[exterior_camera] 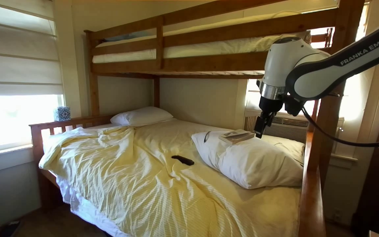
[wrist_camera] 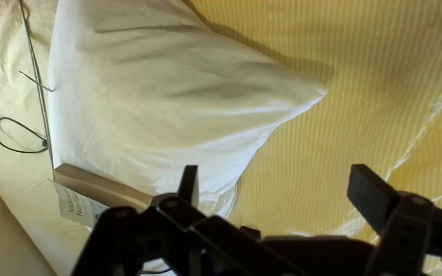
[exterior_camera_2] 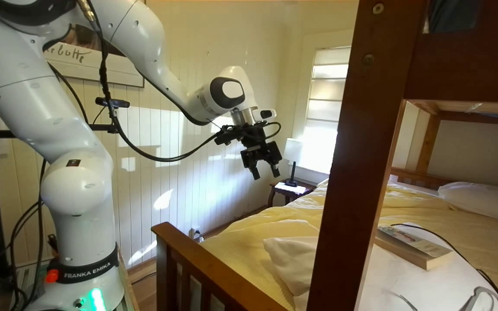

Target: Take the book off of the pillow

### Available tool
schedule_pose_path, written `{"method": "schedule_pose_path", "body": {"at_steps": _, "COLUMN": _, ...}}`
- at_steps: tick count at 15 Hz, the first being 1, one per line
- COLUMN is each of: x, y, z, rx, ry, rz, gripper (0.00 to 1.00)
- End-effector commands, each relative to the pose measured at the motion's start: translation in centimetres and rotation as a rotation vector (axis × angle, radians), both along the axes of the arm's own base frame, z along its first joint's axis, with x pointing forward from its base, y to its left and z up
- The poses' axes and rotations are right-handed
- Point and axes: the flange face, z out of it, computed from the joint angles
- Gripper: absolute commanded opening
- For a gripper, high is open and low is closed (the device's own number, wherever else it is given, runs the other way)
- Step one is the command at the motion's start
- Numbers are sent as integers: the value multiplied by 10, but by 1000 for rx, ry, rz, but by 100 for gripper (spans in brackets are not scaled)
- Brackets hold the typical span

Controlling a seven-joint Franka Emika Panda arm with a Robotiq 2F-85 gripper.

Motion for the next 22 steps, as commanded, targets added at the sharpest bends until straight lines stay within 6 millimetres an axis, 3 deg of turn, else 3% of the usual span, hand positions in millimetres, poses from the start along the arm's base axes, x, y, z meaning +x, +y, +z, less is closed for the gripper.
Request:
{"method": "schedule_pose_path", "body": {"at_steps": 1, "x": 15, "y": -6, "z": 1, "rx": -55, "ry": -13, "rz": -78, "gripper": 100}}
{"method": "schedule_pose_path", "body": {"at_steps": 6, "x": 97, "y": -7, "z": 5, "rx": -337, "ry": -100, "rz": -73, "gripper": 100}}
{"method": "schedule_pose_path", "body": {"at_steps": 9, "x": 146, "y": -9, "z": -8, "rx": -519, "ry": -113, "rz": -37, "gripper": 100}}
{"method": "schedule_pose_path", "body": {"at_steps": 11, "x": 172, "y": -23, "z": -33, "rx": -647, "ry": -70, "rz": -54, "gripper": 100}}
{"method": "schedule_pose_path", "body": {"at_steps": 15, "x": 202, "y": -69, "z": -100, "rx": -672, "ry": 99, "rz": -132, "gripper": 100}}
{"method": "schedule_pose_path", "body": {"at_steps": 16, "x": 208, "y": -75, "z": -105, "rx": -663, "ry": 124, "rz": -143, "gripper": 100}}
{"method": "schedule_pose_path", "body": {"at_steps": 17, "x": 186, "y": -66, "z": -94, "rx": -647, "ry": 81, "rz": -119, "gripper": 100}}
{"method": "schedule_pose_path", "body": {"at_steps": 19, "x": 199, "y": -78, "z": -113, "rx": -655, "ry": 106, "rz": -133, "gripper": 100}}
{"method": "schedule_pose_path", "body": {"at_steps": 22, "x": 206, "y": -78, "z": -112, "rx": -661, "ry": 104, "rz": -137, "gripper": 100}}
